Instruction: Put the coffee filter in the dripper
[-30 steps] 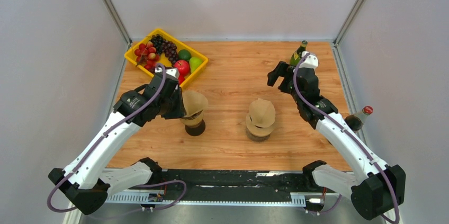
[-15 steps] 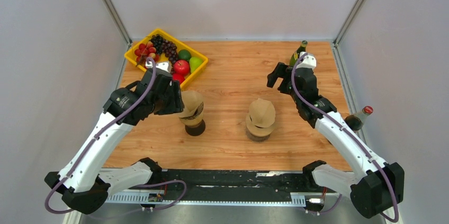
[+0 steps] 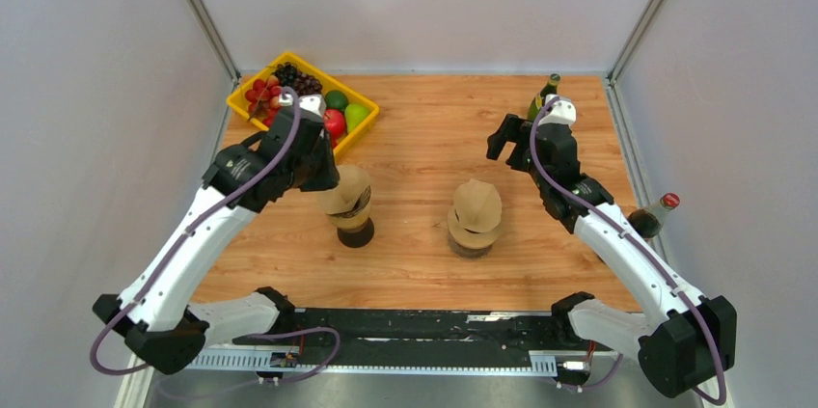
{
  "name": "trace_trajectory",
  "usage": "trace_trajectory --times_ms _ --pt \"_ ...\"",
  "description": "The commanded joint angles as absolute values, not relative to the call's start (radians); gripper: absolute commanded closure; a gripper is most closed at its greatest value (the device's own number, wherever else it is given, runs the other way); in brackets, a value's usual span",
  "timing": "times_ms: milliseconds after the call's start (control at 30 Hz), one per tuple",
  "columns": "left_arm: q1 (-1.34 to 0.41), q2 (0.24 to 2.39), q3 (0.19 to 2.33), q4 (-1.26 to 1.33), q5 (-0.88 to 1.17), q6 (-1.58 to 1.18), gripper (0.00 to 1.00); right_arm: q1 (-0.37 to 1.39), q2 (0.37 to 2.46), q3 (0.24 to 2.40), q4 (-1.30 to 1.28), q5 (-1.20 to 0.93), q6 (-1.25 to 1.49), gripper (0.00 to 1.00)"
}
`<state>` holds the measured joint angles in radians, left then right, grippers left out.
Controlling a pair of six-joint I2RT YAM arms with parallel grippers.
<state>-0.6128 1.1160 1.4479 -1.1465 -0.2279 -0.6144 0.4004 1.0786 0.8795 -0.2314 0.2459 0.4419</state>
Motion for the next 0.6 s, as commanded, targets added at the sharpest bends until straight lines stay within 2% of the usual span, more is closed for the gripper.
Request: trace_trajectory --times_ms 0,567 --pt "-0.609 1.188 1.42 -1.109 -0.193 -0.579 0.75 0.396 1.075 0.89 -0.222 0.266 0.425 0.0" --pt "-0.593 1.295 1.285 -1.057 -0.124 -0.563 0.81 0.396 1.077 0.888 -0.222 0.266 0.423 0.0"
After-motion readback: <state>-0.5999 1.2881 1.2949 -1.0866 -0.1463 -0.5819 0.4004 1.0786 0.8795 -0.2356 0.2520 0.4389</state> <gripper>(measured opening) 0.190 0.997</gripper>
